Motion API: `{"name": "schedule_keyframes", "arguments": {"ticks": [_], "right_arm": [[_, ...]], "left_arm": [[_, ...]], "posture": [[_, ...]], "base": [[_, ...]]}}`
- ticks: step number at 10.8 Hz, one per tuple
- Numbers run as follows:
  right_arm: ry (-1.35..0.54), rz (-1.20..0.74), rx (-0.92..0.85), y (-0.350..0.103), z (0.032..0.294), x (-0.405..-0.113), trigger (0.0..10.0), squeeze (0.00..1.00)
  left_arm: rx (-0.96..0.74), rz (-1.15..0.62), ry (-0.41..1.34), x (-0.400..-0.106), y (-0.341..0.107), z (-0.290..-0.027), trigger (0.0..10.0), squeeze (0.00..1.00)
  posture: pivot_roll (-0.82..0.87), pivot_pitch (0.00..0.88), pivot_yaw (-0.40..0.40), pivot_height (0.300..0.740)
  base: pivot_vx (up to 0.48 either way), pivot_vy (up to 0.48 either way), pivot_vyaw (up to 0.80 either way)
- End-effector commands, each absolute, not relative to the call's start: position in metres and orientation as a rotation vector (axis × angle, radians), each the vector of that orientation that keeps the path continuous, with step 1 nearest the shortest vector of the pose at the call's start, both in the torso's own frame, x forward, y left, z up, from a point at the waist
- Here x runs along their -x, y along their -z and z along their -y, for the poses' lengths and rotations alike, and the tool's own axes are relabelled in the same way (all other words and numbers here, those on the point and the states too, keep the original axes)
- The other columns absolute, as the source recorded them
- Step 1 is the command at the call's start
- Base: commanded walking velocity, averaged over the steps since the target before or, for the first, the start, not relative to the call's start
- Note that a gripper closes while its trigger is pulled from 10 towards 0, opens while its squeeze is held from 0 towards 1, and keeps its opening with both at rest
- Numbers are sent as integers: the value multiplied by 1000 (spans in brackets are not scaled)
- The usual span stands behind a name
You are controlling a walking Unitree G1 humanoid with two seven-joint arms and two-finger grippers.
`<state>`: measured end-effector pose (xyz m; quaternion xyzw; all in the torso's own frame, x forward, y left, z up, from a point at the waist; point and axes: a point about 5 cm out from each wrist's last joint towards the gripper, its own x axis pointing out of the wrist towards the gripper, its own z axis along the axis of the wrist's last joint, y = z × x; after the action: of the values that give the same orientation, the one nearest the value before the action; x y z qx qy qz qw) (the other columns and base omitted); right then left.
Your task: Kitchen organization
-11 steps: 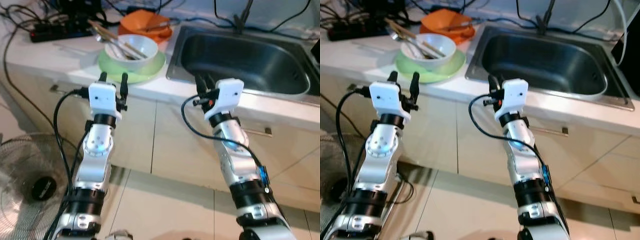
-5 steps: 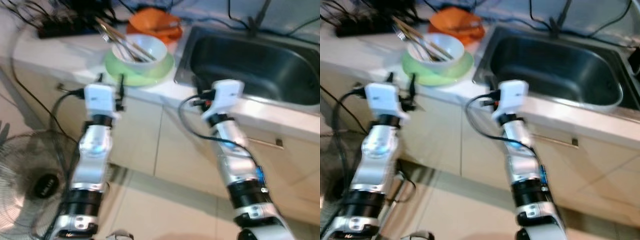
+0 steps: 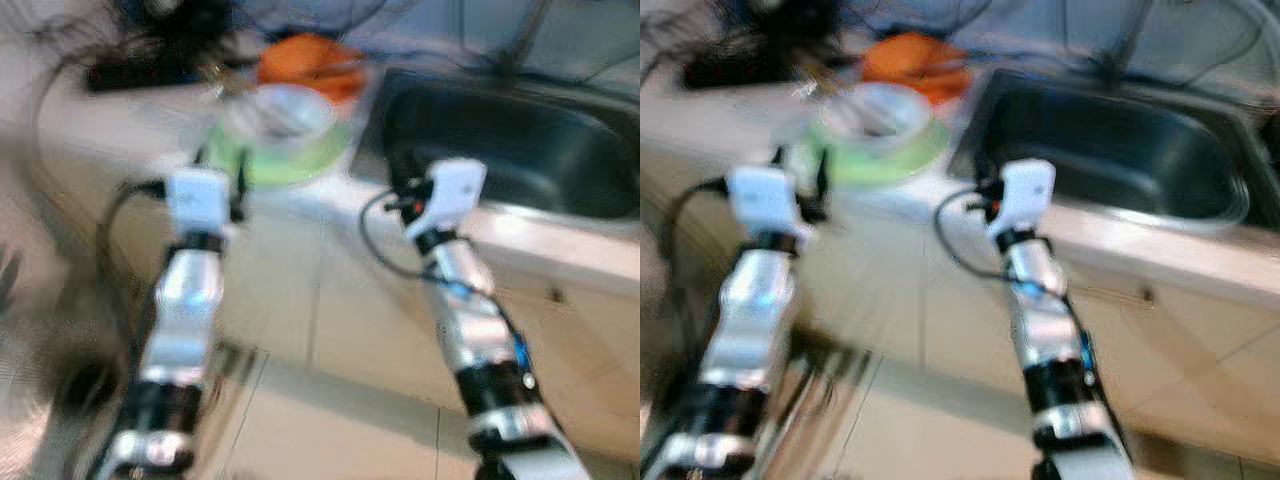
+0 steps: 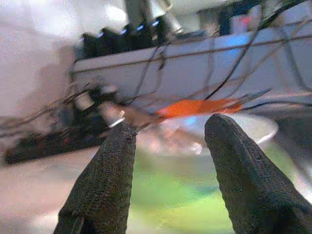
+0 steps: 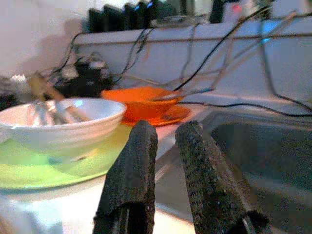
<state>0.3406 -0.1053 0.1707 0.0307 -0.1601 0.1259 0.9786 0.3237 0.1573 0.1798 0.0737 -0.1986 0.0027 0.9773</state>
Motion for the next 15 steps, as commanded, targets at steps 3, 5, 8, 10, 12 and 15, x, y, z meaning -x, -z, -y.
{"name": "schedule_keyframes", "arguments": {"ticks": [3,5,8,10,12,15], "right_arm": [[-229,329,-67,-172,112,-342,10000,0],[-226,332,-62,-172,113,-342,10000,0],[-228,339,-39,-171,113,-341,10000,0],[-220,339,-59,-171,114,-341,10000,0],[-215,337,-56,-171,115,-342,10000,0],[-219,336,-37,-170,115,-342,10000,0]], "left_arm": [[-133,421,23,-324,-186,-148,10000,0],[-133,428,20,-324,-187,-149,10000,0],[-133,450,21,-322,-192,-148,10000,0],[-149,487,44,-320,-198,-143,10000,0],[-142,502,55,-319,-201,-140,10000,0],[-142,505,53,-319,-202,-139,10000,0]], "posture": [[86,78,-33,740],[87,83,-33,740],[89,89,-31,740],[91,91,-32,740],[90,91,-32,740],[90,90,-31,740]], "base": [[356,0,0],[354,0,0],[358,0,319],[298,0,241],[0,0,0],[0,0,188]]}}
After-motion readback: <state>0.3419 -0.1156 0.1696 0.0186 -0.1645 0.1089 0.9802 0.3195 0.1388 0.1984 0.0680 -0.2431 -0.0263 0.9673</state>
